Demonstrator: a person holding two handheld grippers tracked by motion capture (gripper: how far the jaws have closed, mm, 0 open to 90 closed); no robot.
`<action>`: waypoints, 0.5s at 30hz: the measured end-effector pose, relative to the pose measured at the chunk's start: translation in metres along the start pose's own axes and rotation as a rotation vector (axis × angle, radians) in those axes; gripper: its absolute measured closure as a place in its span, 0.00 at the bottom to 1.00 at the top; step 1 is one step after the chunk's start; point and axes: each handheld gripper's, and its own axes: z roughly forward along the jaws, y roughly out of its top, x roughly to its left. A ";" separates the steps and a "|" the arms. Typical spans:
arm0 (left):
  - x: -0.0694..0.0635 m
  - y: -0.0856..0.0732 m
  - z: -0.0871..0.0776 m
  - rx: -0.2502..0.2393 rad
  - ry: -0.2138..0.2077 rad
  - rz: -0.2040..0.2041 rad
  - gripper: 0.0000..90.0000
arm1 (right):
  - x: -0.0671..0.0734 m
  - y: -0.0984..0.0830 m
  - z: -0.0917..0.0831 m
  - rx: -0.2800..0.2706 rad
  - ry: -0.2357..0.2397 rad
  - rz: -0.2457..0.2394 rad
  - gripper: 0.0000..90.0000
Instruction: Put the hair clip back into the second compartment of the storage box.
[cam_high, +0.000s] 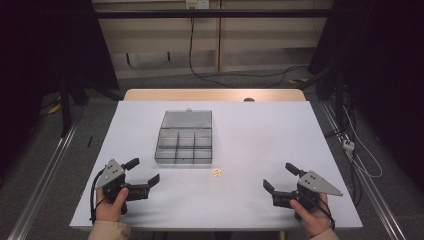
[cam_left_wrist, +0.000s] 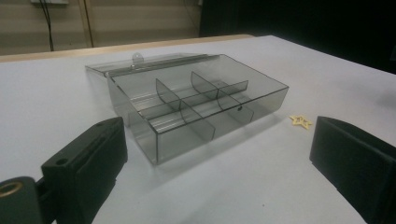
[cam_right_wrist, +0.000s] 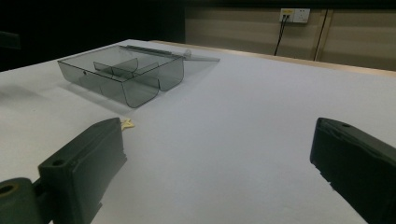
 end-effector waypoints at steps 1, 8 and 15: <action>-0.001 0.000 0.001 0.003 -0.002 0.002 0.04 | 0.000 0.000 0.000 0.000 0.000 0.001 0.03; -0.006 0.004 0.007 0.004 -0.015 -0.003 0.04 | -0.001 0.001 -0.001 -0.006 -0.003 0.001 0.03; -0.018 0.013 0.021 0.014 -0.045 -0.008 0.05 | -0.001 0.002 -0.002 -0.010 -0.003 -0.002 0.03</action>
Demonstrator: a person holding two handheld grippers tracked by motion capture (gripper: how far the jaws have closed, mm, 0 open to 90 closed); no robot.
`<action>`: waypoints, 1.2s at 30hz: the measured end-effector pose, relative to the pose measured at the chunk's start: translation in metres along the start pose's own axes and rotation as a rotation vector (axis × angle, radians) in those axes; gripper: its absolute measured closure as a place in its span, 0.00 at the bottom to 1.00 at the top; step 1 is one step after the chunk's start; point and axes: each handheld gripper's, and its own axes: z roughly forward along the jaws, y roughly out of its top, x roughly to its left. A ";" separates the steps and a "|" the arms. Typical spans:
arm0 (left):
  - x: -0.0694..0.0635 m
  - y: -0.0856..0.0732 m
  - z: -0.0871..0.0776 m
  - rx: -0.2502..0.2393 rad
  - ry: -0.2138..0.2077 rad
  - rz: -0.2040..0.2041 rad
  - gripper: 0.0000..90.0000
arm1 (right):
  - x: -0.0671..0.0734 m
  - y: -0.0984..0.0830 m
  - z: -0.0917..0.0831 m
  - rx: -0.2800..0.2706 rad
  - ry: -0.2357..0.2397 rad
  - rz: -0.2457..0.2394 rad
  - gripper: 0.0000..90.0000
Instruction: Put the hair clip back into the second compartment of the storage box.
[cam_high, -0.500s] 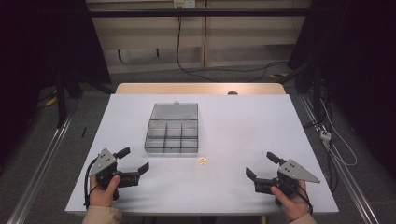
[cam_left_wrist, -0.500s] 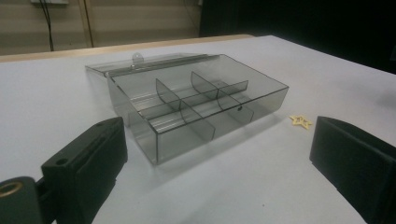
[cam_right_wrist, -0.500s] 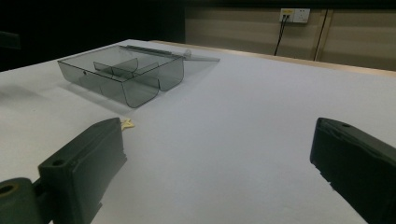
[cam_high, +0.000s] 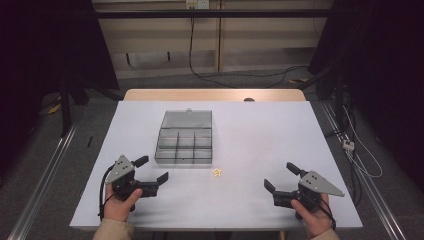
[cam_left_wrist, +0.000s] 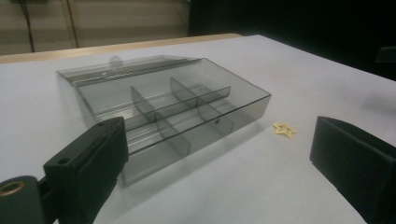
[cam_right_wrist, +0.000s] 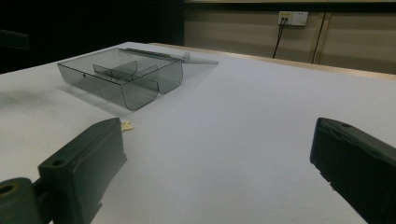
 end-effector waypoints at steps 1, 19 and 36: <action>-0.002 0.001 0.002 0.003 -0.009 0.002 0.05 | 0.000 0.000 0.000 0.000 0.000 0.000 0.03; -0.036 0.011 0.039 0.071 -0.117 0.039 0.05 | 0.000 0.000 0.000 0.000 0.007 -0.005 0.03; -0.053 0.011 0.063 0.130 -0.181 0.060 0.11 | 0.000 0.000 0.000 0.002 0.013 -0.008 0.03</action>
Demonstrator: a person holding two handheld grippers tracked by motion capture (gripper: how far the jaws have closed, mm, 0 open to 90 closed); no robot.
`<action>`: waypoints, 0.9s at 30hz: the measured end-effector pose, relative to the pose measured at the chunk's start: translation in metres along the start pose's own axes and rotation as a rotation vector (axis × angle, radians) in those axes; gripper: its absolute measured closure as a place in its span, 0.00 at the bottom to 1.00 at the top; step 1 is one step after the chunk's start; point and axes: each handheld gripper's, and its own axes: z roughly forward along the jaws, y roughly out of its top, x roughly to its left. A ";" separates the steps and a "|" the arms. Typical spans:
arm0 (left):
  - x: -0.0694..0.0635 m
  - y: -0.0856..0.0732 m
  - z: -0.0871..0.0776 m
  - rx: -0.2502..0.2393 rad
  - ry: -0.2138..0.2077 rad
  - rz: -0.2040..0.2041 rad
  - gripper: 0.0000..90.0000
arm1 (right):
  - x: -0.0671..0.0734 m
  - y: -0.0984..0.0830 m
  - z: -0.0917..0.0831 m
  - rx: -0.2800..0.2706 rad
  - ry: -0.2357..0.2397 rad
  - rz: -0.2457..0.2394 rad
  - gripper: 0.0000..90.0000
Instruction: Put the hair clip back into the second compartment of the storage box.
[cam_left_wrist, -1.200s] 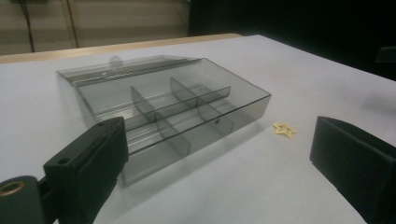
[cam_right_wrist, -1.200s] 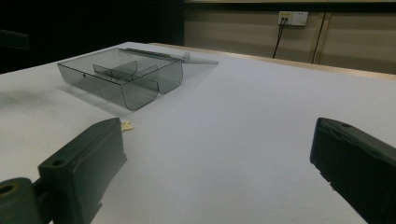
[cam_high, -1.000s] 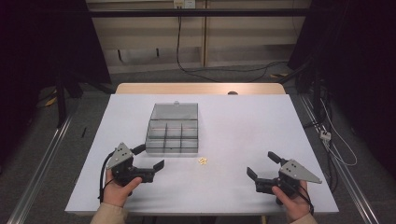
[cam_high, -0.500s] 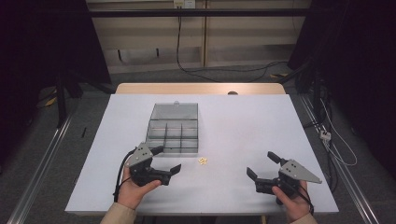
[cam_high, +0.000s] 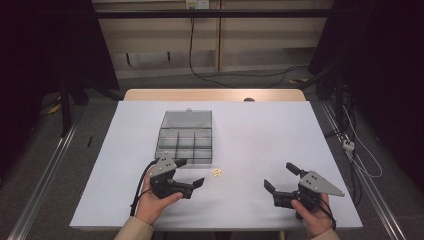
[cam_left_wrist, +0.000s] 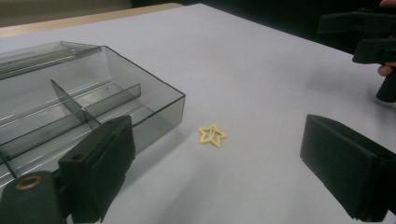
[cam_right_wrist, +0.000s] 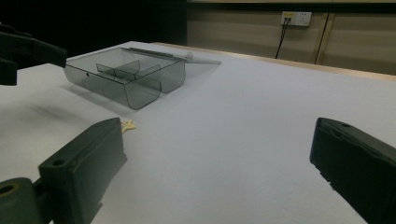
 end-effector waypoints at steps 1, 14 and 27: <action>-0.001 0.000 0.003 0.014 -0.005 0.007 0.12 | 0.000 0.000 0.000 0.000 -0.001 -0.001 0.03; -0.006 0.004 0.024 0.078 -0.018 0.034 0.16 | 0.000 0.000 0.000 0.002 -0.001 0.000 0.03; -0.011 0.006 0.046 0.151 -0.027 0.064 0.25 | -0.001 0.000 -0.001 -0.002 -0.001 0.001 0.03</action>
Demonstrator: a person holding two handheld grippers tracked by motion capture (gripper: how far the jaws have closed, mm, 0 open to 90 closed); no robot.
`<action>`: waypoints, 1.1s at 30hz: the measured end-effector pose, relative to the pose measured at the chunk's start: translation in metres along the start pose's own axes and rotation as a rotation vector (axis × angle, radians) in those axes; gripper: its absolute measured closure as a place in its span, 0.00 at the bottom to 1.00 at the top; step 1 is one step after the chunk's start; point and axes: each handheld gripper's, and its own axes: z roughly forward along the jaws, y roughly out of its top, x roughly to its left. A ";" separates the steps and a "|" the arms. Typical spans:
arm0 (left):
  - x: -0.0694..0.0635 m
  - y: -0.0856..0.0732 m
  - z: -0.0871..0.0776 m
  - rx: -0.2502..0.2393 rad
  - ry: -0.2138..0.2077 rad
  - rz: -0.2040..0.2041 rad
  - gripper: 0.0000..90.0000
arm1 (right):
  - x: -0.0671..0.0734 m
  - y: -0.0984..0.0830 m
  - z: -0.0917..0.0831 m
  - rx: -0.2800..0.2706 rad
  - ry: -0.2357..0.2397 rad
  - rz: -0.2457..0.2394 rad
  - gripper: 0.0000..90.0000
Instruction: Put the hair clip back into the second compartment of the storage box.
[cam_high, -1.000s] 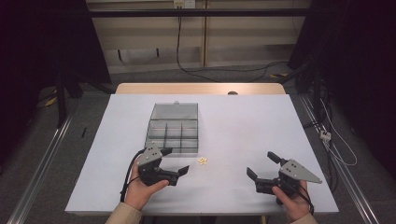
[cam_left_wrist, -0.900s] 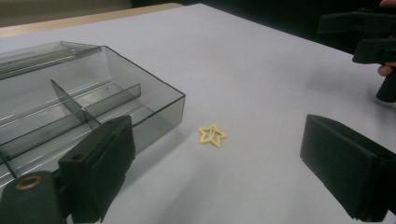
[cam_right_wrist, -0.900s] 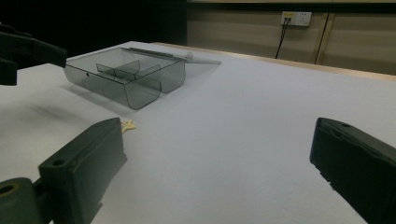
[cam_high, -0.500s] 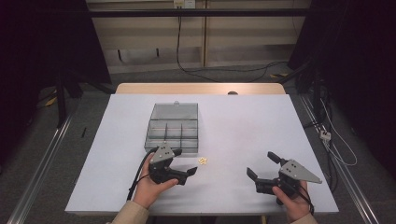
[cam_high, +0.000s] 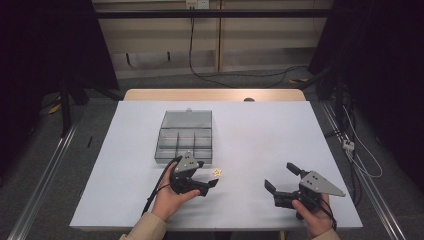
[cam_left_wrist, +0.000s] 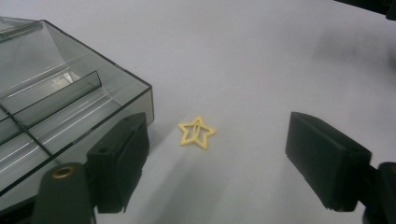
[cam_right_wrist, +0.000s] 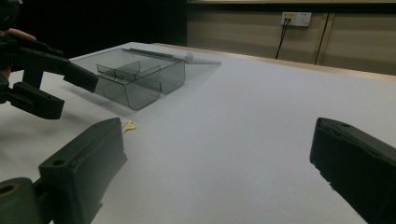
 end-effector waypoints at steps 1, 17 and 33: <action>0.000 0.000 0.002 -0.001 -0.004 -0.002 0.27 | 0.000 0.000 0.000 -0.001 0.001 0.000 0.03; 0.005 0.002 0.029 0.099 -0.002 0.020 0.62 | 0.001 0.000 0.000 0.000 0.006 0.001 0.04; 0.010 0.005 0.044 0.157 0.001 0.057 0.73 | 0.000 0.000 -0.001 -0.003 0.011 0.001 0.04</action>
